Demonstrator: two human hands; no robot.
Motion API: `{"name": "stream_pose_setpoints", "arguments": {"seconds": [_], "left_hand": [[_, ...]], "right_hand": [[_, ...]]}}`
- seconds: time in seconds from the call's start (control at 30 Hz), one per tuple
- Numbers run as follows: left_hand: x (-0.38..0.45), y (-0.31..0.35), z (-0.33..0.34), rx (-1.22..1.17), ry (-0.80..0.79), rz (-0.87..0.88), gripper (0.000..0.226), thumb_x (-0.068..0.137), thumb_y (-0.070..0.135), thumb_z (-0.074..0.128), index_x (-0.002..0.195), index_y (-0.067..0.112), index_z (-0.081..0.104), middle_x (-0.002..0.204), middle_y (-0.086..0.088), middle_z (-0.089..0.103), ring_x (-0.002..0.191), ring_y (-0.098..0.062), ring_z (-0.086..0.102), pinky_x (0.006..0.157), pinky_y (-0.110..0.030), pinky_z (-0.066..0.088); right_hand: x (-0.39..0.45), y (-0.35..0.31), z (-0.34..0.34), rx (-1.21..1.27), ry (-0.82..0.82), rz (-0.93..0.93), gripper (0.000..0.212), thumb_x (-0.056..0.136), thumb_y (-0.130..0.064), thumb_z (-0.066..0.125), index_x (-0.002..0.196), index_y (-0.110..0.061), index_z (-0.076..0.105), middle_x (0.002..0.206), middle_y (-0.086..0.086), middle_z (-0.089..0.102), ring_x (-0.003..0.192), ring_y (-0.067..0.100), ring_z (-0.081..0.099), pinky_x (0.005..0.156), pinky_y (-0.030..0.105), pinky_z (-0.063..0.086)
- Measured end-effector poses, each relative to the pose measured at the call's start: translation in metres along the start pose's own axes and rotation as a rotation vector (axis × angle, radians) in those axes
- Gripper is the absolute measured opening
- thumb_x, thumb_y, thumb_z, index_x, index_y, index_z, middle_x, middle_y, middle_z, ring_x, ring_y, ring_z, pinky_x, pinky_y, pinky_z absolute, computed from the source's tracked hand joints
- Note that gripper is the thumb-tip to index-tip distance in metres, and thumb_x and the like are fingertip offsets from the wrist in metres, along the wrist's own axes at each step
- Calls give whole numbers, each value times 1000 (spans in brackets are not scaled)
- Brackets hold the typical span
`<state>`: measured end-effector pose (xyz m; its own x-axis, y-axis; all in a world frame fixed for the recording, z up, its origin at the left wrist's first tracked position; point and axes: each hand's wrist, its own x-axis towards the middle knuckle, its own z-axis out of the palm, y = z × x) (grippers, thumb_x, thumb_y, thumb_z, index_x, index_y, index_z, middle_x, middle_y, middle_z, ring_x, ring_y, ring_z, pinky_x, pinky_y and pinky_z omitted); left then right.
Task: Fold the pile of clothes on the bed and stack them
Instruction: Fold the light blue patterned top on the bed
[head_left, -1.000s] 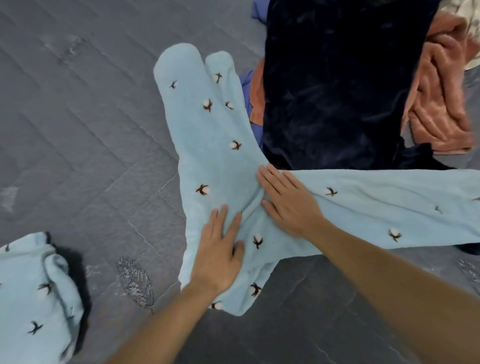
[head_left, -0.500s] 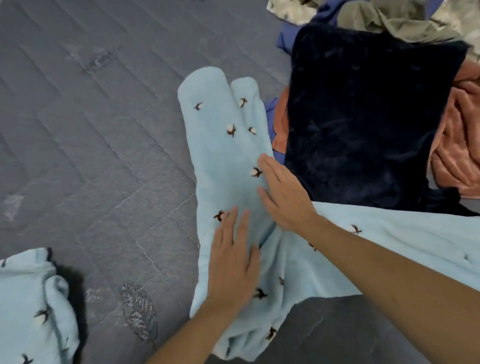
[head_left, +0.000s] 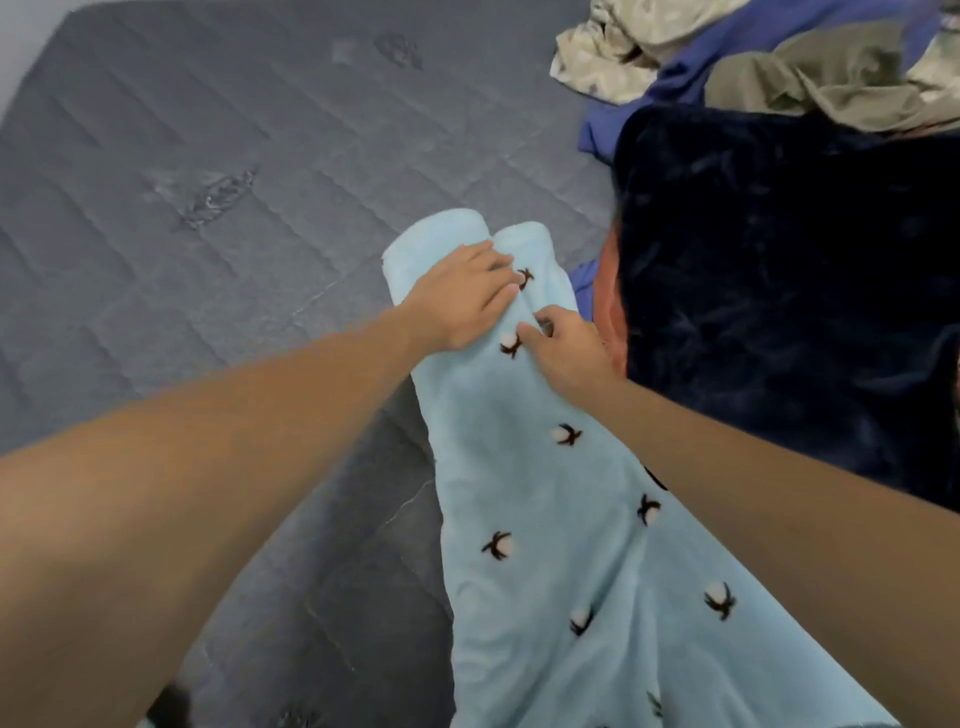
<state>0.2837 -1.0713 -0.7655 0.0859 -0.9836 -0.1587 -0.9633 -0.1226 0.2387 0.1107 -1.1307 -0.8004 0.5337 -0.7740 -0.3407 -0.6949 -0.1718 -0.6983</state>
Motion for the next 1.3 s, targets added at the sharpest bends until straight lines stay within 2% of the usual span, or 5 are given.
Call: {"name": "stream_pose_setpoints", "arguments": {"seconds": [0.27, 0.5, 0.67, 0.8, 1.3], "left_hand": [[43, -16, -22, 210, -222, -54, 18, 101, 32, 44, 108, 21, 57, 118, -8, 65, 115, -29, 48, 89, -42, 36], [64, -23, -23, 143, -342, -415, 59, 99, 52, 46, 154, 30, 41, 152, -22, 44, 144, -39, 31, 111, -52, 36], [69, -26, -25, 174, -247, -582, 43, 92, 44, 62, 125, 17, 63, 122, -15, 63, 117, -37, 54, 83, -41, 44], [66, -30, -29, 233, -140, -585, 17, 90, 30, 65, 94, 14, 59, 106, -11, 64, 116, -34, 51, 80, -40, 42], [86, -24, -55, -15, -285, -538, 19, 96, 23, 62, 111, 13, 68, 117, -10, 68, 111, -33, 62, 96, -44, 53]], "right_hand": [[3, 4, -12, 69, -144, 6, 48, 89, -45, 77, 74, -24, 37, 71, -10, 39, 63, 10, 37, 54, 27, 27], [-7, 25, -9, 325, -121, 13, 36, 87, -43, 82, 91, -20, 54, 80, -9, 53, 61, -4, 50, 55, 11, 37], [-12, 28, -10, 359, -109, 29, 38, 86, -48, 81, 97, -13, 68, 88, 5, 70, 73, 10, 59, 63, 29, 47], [-22, 32, -15, 350, -108, -83, 60, 91, -41, 78, 62, -21, 30, 57, -9, 26, 54, 9, 26, 52, 28, 23], [-38, 42, -25, 486, -14, -11, 38, 96, -34, 72, 82, -15, 42, 83, -1, 41, 73, 10, 40, 66, 29, 38]]}}
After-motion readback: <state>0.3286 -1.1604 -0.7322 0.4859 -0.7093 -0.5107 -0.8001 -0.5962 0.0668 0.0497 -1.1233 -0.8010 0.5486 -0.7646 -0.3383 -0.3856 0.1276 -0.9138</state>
